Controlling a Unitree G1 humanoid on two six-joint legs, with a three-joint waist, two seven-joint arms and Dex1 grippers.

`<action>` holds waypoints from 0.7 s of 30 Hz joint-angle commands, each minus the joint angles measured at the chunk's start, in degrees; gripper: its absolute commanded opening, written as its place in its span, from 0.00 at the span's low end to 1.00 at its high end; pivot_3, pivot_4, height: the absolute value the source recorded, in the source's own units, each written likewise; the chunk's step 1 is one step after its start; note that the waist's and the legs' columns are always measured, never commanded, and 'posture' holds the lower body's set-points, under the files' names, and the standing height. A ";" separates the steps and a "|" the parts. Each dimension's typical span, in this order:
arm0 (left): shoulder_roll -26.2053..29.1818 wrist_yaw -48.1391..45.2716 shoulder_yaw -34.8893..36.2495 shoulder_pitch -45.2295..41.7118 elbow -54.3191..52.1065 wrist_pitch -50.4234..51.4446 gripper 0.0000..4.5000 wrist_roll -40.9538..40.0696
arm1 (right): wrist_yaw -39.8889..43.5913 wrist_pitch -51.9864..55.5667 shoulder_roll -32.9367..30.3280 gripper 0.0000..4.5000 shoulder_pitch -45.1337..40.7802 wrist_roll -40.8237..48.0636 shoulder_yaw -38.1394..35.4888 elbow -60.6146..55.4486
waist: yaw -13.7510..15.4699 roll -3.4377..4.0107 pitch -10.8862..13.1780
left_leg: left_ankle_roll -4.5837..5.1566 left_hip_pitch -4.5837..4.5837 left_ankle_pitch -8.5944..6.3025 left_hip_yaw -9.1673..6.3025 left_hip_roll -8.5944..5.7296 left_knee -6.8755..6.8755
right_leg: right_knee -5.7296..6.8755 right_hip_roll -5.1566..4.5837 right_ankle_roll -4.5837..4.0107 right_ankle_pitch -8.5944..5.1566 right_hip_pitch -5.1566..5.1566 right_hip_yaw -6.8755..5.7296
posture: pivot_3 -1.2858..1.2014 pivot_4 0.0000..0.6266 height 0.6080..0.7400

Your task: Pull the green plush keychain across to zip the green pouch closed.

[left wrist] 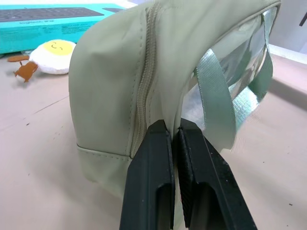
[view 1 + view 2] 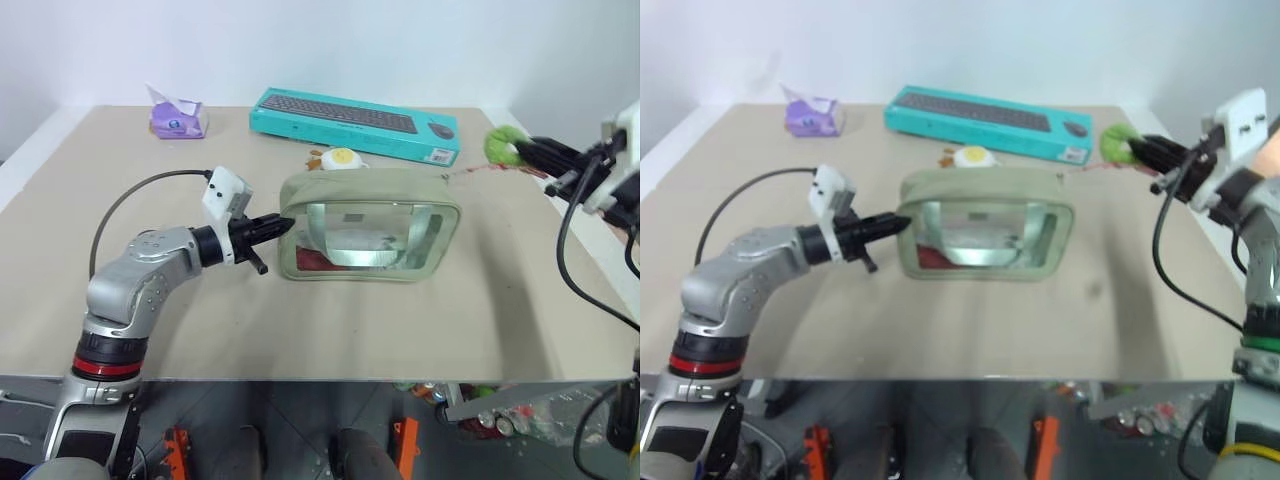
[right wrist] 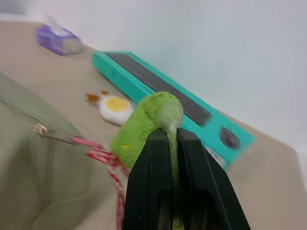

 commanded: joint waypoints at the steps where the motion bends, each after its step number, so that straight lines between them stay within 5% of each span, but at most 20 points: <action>1: -0.25 4.23 2.93 0.70 -1.32 -1.86 0.00 1.67 | -8.28 4.19 3.20 0.01 8.69 -0.22 -5.18 -9.44 | 0.18 0.00 0.00 | 0.00 0.00 0.00 0.00 0.00 -0.01 | -0.01 0.00 0.01 -0.01 0.00 0.02 | 0.52 0.24 1.00; 9: -1.98 7.26 1.78 1.18 -2.01 -3.72 0.00 3.13 | -16.65 8.14 13.57 0.01 17.16 -1.51 1.40 -19.51 | -0.79 0.10 0.00 | -0.15 0.18 0.28 0.01 -0.02 0.01 | 0.01 0.09 0.34 0.08 0.03 0.16 | 0.52 0.24 1.00; 21: -3.36 8.61 1.41 2.22 -3.65 -2.87 0.00 2.58 | -20.02 5.95 21.22 0.01 16.38 -5.24 8.81 -16.64 | -0.98 0.11 0.00 | -0.06 0.15 0.37 0.01 -0.06 -0.03 | -0.01 0.09 0.38 0.18 0.00 0.20 | 0.52 0.24 1.00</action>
